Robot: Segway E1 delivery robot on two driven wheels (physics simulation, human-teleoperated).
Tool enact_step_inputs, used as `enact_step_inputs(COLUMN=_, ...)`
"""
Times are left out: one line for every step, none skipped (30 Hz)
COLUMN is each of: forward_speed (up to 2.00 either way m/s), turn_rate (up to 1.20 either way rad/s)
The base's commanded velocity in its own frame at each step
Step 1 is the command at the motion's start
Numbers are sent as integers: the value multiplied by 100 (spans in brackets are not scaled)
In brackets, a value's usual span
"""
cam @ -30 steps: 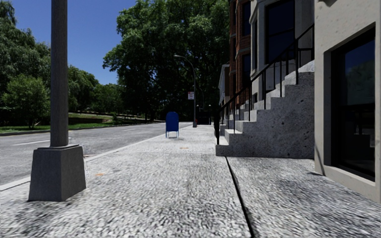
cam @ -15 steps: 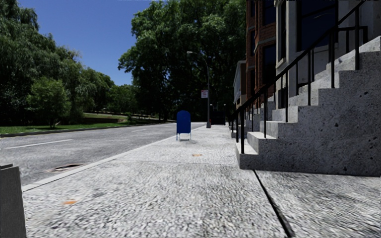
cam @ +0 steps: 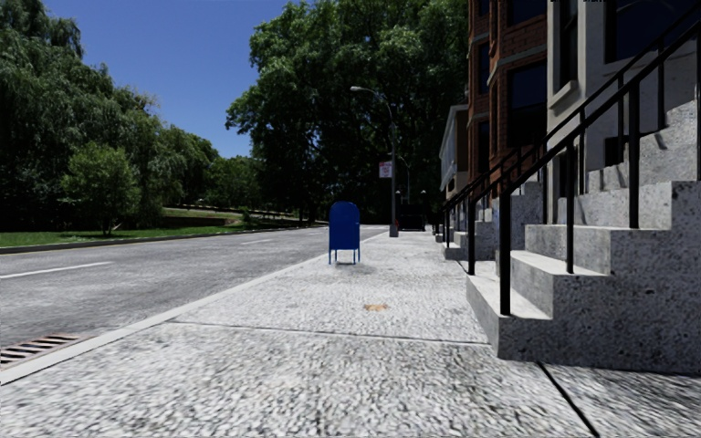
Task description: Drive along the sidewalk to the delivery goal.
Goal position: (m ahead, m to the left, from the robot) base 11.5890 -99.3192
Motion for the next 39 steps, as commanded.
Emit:
enact_step_inputs(forward_speed=200, turn_rate=0)
enact_step_inputs(forward_speed=200, turn_rate=0)
enact_step_inputs(forward_speed=200, turn_rate=0)
enact_step_inputs(forward_speed=200, turn_rate=0)
enact_step_inputs(forward_speed=200, turn_rate=0)
enact_step_inputs(forward_speed=200, turn_rate=0)
enact_step_inputs(forward_speed=200, turn_rate=0)
enact_step_inputs(forward_speed=200, turn_rate=0)
enact_step_inputs(forward_speed=200, turn_rate=-1)
enact_step_inputs(forward_speed=200, turn_rate=-5)
enact_step_inputs(forward_speed=200, turn_rate=-15)
enact_step_inputs(forward_speed=200, turn_rate=-22)
enact_step_inputs(forward_speed=200, turn_rate=-25)
enact_step_inputs(forward_speed=200, turn_rate=-27)
enact_step_inputs(forward_speed=200, turn_rate=-35)
enact_step_inputs(forward_speed=200, turn_rate=-44)
enact_step_inputs(forward_speed=200, turn_rate=-47)
enact_step_inputs(forward_speed=200, turn_rate=-47)
enact_step_inputs(forward_speed=200, turn_rate=-48)
enact_step_inputs(forward_speed=200, turn_rate=-48)
enact_step_inputs(forward_speed=200, turn_rate=-48)
enact_step_inputs(forward_speed=200, turn_rate=-48)
enact_step_inputs(forward_speed=200, turn_rate=-48)
enact_step_inputs(forward_speed=200, turn_rate=-48)
enact_step_inputs(forward_speed=200, turn_rate=-48)
enact_step_inputs(forward_speed=200, turn_rate=-48)
enact_step_inputs(forward_speed=200, turn_rate=-48)
enact_step_inputs(forward_speed=200, turn_rate=-48)
enact_step_inputs(forward_speed=200, turn_rate=-48)
enact_step_inputs(forward_speed=200, turn_rate=-48)
enact_step_inputs(forward_speed=200, turn_rate=-48)
enact_step_inputs(forward_speed=200, turn_rate=-39)
enact_step_inputs(forward_speed=200, turn_rate=0)
enact_step_inputs(forward_speed=200, turn_rate=0)
enact_step_inputs(forward_speed=200, turn_rate=0)
enact_step_inputs(forward_speed=200, turn_rate=0)
enact_step_inputs(forward_speed=200, turn_rate=0)
enact_step_inputs(forward_speed=200, turn_rate=0)
enact_step_inputs(forward_speed=200, turn_rate=0)
